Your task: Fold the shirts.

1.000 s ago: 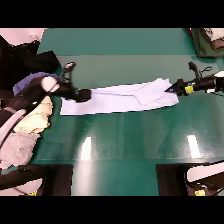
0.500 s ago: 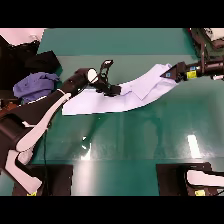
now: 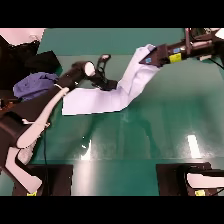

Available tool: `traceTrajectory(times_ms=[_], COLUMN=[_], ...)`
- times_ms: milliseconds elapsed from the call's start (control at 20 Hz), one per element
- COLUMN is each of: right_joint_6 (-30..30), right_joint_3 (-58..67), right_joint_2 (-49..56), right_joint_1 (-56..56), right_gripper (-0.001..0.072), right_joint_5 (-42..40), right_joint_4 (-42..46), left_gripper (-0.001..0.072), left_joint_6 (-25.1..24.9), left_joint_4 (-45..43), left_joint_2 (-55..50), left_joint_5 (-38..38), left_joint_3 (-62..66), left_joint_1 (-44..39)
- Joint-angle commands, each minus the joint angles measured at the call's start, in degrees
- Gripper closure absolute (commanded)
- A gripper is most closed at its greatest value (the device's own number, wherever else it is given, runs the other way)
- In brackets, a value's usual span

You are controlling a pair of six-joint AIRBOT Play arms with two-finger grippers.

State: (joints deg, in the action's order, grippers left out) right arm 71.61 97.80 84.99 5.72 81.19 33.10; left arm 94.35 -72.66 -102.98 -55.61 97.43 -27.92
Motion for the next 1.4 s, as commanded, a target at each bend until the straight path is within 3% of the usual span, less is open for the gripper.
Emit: traceTrajectory(times_ms=[0, 150, 400, 850, 900, 1000, 1050, 1200, 1350], right_joint_6=[1.5, 2.6, 2.9, -0.2, -0.3, -2.0, -3.1, -6.8, -6.4], right_joint_3=[7.4, 14.4, 18.2, 15.8, 15.8, 15.8, 16.6, 20.7, 15.0], right_joint_2=[3.8, 9.1, 16.9, 26.6, 27.6, 30.0, 31.1, 31.6, 25.5], right_joint_1=[6.2, 12.0, 20.3, 29.1, 30.4, 32.9, 34.0, 34.7, 29.9], right_gripper=[0.0694, 0.0694, 0.0694, 0.0689, 0.0658, 0.0201, 0.0136, 0.0134, 0.014], right_joint_5=[-1.3, -3.1, -9.8, -23.8, -26.3, -31.2, -32.3, -31.5, -26.3], right_joint_4=[-0.1, 0.0, 0.0, -0.1, -0.6, -4.6, -7.9, -9.0, -4.3], left_gripper=[0.0681, 0.068, 0.068, 0.068, 0.068, 0.068, 0.0679, 0.0679, 0.0679], left_joint_6=[-0.2, -0.3, -2.8, -4.8, -4.8, -4.7, -4.8, -4.8, -4.8], left_joint_4=[-12.2, -19.6, -20.5, -21.4, -21.1, -20.7, -20.7, -20.7, -20.7], left_joint_2=[8.3, 17.9, 30.3, 34.8, 34.8, 34.8, 34.8, 34.8, 34.8], left_joint_5=[-5.5, -11.6, -20.2, -26.3, -26.6, -27.4, -27.8, -28.5, -29.8], left_joint_3=[0.7, 0.7, 0.7, 0.8, 0.8, 0.8, 0.8, 0.8, 0.8], left_joint_1=[4.3, 10.0, 19.0, 20.2, 20.2, 20.2, 20.2, 20.2, 20.2])
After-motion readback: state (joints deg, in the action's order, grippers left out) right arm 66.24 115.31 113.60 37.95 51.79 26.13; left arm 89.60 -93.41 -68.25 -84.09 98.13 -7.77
